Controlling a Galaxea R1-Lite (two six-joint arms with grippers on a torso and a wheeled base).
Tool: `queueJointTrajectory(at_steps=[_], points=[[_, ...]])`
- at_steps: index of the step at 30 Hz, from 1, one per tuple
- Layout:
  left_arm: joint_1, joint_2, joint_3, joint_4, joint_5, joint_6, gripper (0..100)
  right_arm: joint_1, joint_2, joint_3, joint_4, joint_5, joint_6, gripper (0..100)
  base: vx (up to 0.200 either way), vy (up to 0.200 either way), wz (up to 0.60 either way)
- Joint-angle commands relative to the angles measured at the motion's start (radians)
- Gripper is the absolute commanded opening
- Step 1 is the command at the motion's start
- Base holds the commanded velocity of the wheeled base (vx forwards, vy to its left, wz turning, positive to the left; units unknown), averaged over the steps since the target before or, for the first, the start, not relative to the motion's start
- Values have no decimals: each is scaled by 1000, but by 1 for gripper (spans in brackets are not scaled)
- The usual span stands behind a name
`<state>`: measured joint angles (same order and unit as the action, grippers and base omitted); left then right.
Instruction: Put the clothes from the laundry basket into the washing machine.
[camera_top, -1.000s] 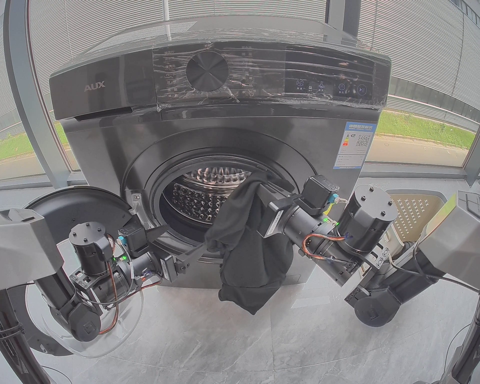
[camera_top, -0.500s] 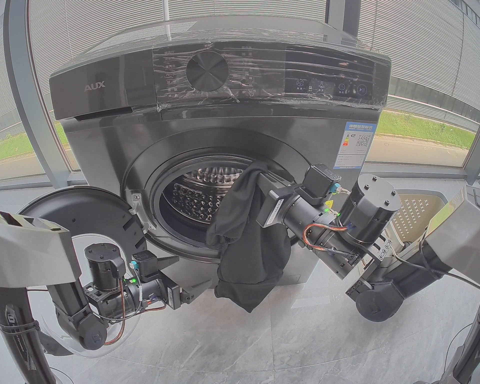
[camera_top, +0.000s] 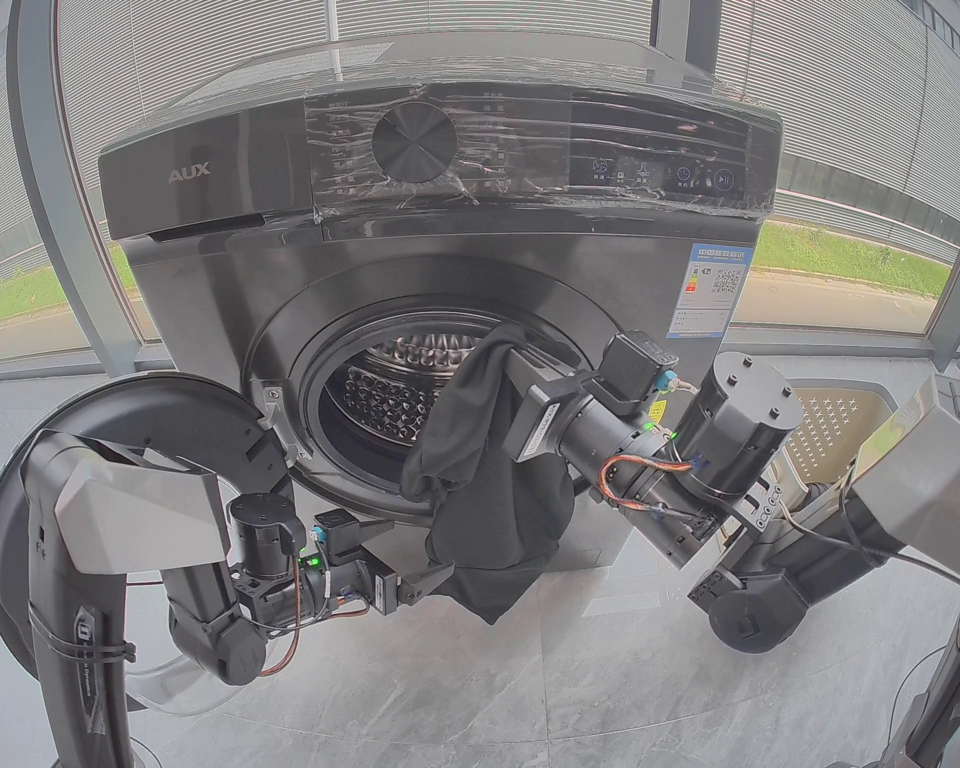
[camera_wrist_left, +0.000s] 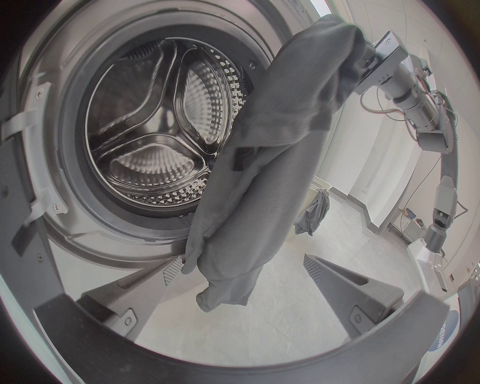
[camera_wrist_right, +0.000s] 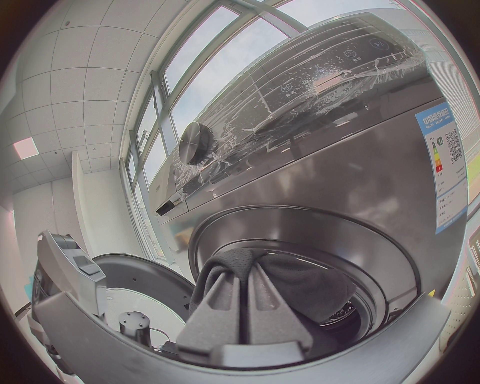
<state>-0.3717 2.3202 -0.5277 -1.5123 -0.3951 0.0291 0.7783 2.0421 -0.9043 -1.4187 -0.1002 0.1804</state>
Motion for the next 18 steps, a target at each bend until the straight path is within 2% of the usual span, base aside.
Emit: queueJointTrajectory(at_steps=[1, 11, 12, 18], points=[[-1, 87, -68, 0, 4, 0, 100, 13, 3, 5, -5, -1, 1, 0, 0, 0, 0], [-1, 176, -183, 0, 10, -5, 100, 30, 4, 11, -8, -3, 7, 0, 0, 0, 0], [-1, 177, -186, 0, 10, -5, 0, 30, 4, 11, -8, -3, 7, 0, 0, 0, 0], [-1, 196, -212, 0, 9, -6, 0, 32, 3, 18, -8, -3, 7, 0, 0, 0, 0]])
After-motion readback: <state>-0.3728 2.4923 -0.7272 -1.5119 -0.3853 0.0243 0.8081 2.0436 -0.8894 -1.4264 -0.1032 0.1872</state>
